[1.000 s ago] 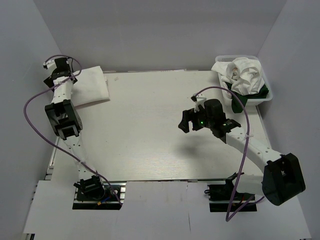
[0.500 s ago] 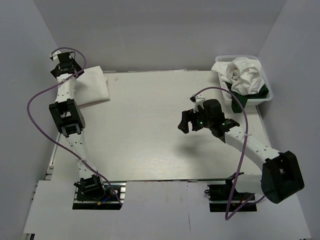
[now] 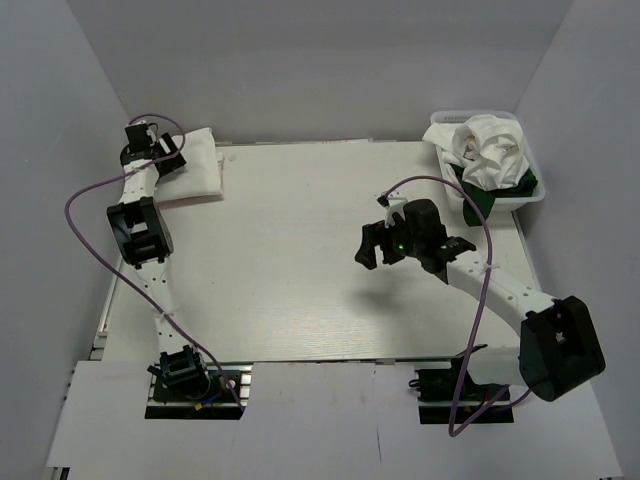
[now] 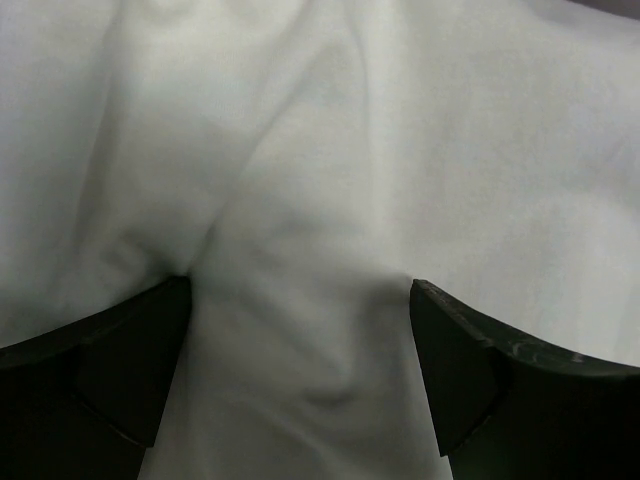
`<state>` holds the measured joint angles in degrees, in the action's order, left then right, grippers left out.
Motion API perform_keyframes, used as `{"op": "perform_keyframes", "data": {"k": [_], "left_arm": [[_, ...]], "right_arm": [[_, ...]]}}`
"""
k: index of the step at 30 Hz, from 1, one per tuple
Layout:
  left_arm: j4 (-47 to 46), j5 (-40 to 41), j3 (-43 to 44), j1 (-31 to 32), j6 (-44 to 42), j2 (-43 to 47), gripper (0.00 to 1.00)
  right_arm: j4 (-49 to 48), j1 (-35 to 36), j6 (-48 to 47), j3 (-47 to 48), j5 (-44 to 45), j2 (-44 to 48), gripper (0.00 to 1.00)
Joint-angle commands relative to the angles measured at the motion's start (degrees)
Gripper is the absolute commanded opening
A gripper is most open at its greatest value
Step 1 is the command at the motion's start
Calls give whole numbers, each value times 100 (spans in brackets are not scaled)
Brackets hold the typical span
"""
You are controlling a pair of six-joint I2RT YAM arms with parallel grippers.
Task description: Fold and stack the t-shirts
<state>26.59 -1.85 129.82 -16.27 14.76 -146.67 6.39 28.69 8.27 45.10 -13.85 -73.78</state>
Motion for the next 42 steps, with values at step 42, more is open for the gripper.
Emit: {"op": "perform_keyframes", "data": {"k": [42], "left_arm": [[-1235, -370, -8989, 2664, 2092, 9480, 100]], "right_arm": [[-1369, 40, 1335, -1135, 1358, 1638, 90]]}}
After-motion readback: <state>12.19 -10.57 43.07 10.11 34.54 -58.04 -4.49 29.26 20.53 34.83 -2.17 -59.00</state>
